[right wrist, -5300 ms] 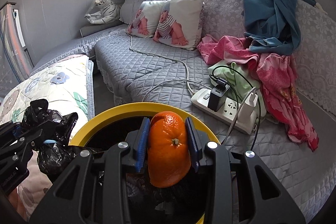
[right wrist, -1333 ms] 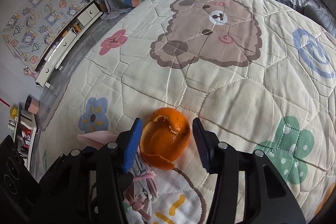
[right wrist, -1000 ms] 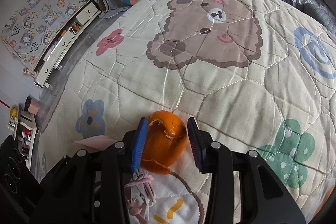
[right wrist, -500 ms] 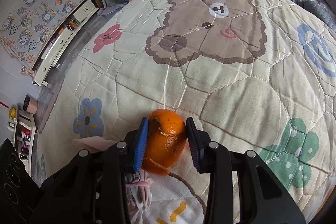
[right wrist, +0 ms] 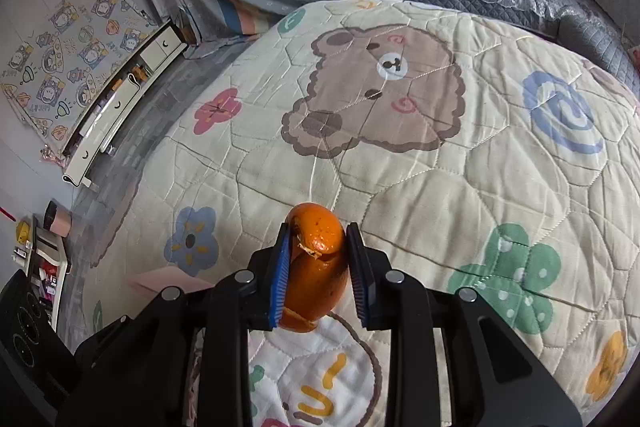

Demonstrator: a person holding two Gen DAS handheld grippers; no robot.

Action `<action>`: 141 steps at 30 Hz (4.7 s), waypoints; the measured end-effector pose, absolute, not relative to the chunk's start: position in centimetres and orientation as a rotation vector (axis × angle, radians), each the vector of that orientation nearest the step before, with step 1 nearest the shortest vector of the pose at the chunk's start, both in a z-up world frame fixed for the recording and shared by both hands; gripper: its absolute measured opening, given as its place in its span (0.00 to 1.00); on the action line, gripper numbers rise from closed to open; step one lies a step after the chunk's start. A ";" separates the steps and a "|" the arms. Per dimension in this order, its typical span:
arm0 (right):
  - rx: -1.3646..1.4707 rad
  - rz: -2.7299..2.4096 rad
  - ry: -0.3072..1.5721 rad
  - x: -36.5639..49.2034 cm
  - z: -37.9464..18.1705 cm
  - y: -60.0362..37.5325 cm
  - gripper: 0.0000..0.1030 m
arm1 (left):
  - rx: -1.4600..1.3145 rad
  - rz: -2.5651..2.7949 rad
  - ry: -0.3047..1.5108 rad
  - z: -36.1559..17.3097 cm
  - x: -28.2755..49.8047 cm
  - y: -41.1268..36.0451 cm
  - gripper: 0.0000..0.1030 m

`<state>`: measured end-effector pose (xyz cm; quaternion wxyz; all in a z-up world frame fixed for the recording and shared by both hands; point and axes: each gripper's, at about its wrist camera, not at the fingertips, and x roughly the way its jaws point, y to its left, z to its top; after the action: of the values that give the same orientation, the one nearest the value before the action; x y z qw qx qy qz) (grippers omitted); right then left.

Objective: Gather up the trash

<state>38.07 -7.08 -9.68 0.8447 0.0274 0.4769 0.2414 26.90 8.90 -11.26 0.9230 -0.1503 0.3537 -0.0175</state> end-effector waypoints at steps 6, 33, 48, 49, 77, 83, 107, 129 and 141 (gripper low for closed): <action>0.095 0.475 0.926 35.6 -6.4 -11.5 0.25 | -0.258 -0.044 0.678 -9.4 25.5 7.8 0.09; 0.263 0.166 0.656 16.3 -0.8 -36.8 0.25 | -0.022 -0.479 0.517 1.3 15.6 -12.9 0.09; 0.378 -0.111 0.614 6.4 -4.1 -47.0 0.25 | 0.086 -0.713 0.492 2.1 11.9 -22.1 0.09; 0.386 -0.126 0.613 5.9 -4.3 -47.5 0.25 | 0.094 -0.724 0.492 2.1 11.7 -22.6 0.09; 0.476 -0.417 0.649 -0.8 -10.3 -55.9 0.25 | 0.228 -0.882 0.649 -5.2 10.8 -36.3 0.09; 0.509 -0.439 0.667 -1.1 -11.2 -57.0 0.25 | 0.222 -0.872 0.715 -7.4 11.9 -37.6 0.10; 0.519 -0.490 0.710 -0.1 -12.1 -57.8 0.33 | 0.160 -0.800 0.775 -8.2 13.9 -36.0 0.25; 0.296 -0.554 0.321 0.1 -5.1 -46.8 0.92 | -0.016 -0.375 0.399 1.2 13.8 -13.2 0.92; 0.083 -0.239 0.205 -1.9 0.2 -30.8 0.92 | -0.020 -0.195 0.282 3.9 6.5 -1.7 0.92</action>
<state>-1.94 -30.78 0.24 0.9868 0.0412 0.1019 -0.1192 6.53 -1.73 3.92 0.9853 -0.0101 0.1404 -0.0968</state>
